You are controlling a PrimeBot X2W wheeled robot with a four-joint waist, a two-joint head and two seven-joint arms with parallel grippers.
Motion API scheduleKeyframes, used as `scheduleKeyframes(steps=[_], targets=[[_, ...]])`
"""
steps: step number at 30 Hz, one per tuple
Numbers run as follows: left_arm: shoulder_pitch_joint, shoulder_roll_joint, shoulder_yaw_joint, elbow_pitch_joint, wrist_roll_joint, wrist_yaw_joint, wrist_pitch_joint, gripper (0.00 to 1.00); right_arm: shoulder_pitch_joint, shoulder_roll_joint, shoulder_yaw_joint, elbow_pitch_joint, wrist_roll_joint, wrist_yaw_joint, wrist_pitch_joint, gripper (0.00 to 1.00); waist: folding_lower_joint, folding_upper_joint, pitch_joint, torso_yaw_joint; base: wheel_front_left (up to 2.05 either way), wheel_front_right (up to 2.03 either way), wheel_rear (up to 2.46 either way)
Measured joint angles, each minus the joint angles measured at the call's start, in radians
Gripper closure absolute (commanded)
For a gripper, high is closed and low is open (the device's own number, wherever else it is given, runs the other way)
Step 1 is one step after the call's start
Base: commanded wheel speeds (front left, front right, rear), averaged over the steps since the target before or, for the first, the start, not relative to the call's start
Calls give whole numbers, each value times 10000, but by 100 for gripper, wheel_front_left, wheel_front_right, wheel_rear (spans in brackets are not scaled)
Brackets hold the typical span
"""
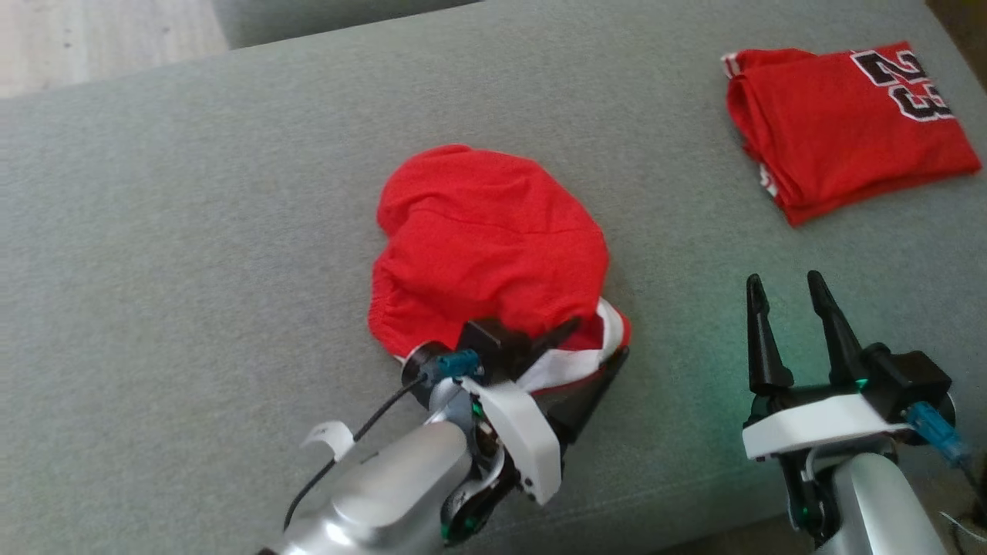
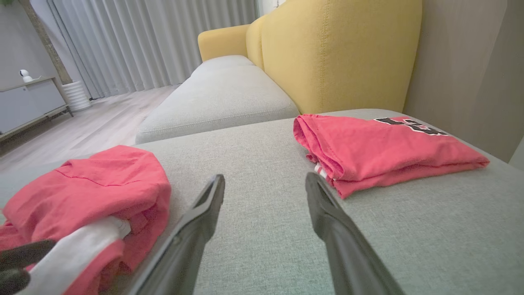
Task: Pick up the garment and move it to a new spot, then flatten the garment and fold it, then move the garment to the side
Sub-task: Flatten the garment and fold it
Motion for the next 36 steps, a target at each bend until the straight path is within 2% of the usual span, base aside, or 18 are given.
scheduleKeyframes(steps=[5,11,17,23,29,36], targets=[[-118,-4,186,-46,-163,303,-73,0,2,0,-98,-15,-2,0,0,0,0,0,-120,277,0,0,0],[157,15,1906,-343,42,502,-84,0,6,0,-176,-65,-2,0,-6,0,0,0,-295,690,0,0,0],[1509,500,3480,-167,489,750,-84,0,24,0,-178,-63,-2,0,-8,0,-1,0,-511,882,0,0,0],[2068,579,4079,897,562,673,-84,0,25,0,-169,-63,-17,0,-8,0,0,0,-505,919,0,0,0],[2040,305,4520,1457,635,362,-84,0,24,0,-121,-67,-88,0,-8,0,0,0,-399,818,0,0,0],[1549,61,4575,2084,826,25,-84,0,19,0,-109,-77,-90,0,-8,0,0,0,-193,559,0,0,0]])
